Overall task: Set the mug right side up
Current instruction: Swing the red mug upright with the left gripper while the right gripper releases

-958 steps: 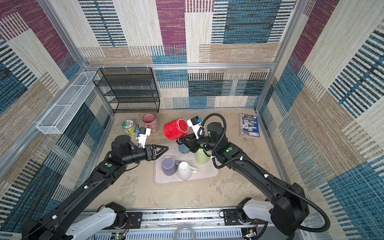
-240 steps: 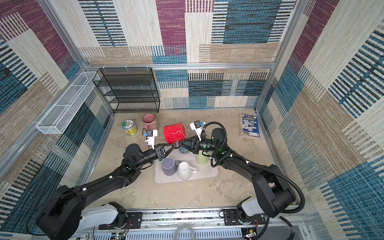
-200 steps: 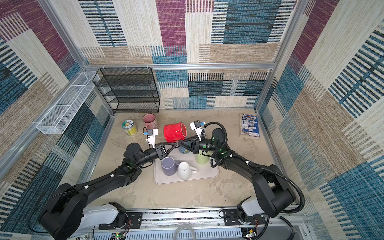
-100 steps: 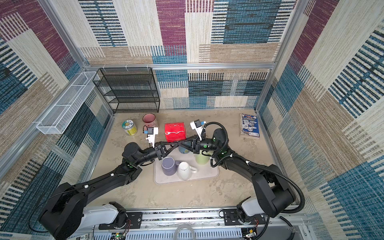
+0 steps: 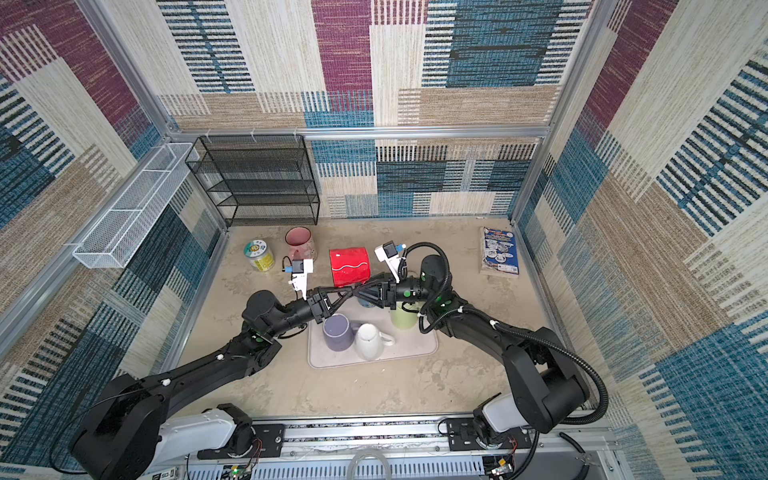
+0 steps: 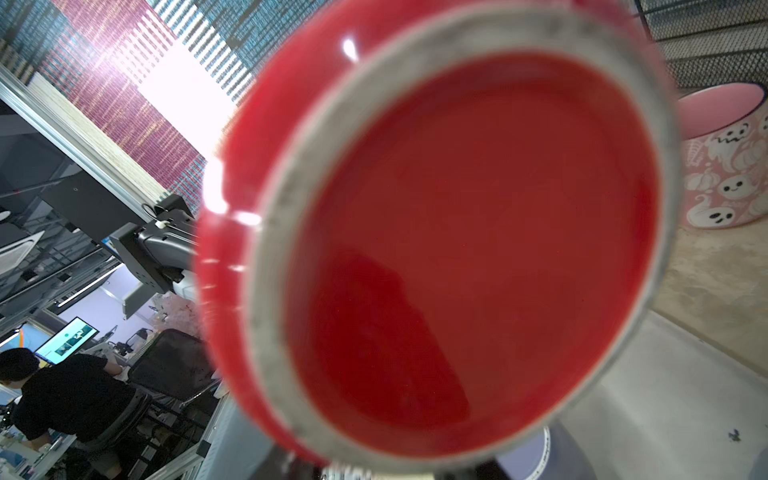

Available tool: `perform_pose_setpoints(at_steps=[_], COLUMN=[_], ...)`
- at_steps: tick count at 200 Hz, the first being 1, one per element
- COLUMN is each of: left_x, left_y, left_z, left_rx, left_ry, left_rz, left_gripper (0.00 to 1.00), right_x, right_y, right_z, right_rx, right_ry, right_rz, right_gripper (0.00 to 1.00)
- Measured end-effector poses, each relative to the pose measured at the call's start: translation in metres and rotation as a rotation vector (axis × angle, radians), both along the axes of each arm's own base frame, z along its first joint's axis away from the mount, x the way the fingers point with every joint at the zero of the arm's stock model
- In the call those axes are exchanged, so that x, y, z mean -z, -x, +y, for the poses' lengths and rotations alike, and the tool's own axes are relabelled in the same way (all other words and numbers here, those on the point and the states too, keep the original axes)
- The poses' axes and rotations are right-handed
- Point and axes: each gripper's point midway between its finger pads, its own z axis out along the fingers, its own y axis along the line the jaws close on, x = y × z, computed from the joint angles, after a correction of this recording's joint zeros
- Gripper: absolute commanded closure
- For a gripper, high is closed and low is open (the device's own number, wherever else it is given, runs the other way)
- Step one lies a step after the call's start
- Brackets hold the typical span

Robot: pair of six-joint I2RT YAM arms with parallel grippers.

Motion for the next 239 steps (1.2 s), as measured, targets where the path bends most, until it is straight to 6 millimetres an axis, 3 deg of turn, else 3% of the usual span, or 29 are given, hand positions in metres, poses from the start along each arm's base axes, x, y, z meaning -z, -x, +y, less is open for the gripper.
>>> perform_pose_setpoints(at_steps=[49,93,178,239], left_x=[0.013,0.014,0.019,0.053], left_y=[-0.007,-0.023,-0.092,-0.144], left_z=[0.023,0.040,0.060,0.054], left_rx=[-0.155,-0.291,-0.506,-0.497], left_ry=[-0.057,-0.198,-0.696,-0.963], left_rz=[0.038,0.092,0.250,0.356], left_gripper=[1.00,1.00,1.00,1.00], right_x=[0.019,0.020,0.039,0.043], right_y=[-0.002,-0.006,-0.024,-0.024], right_z=[-0.003,-0.010,-0.037,-0.059], right_rx=[0.040,0.113,0.359,0.487], right_ry=[0.053,0.090,0.250,0.293], right_rz=[0.022,-0.001,-0.022,-0.052], right_gripper=[0.39,0.35,0.20,0.12])
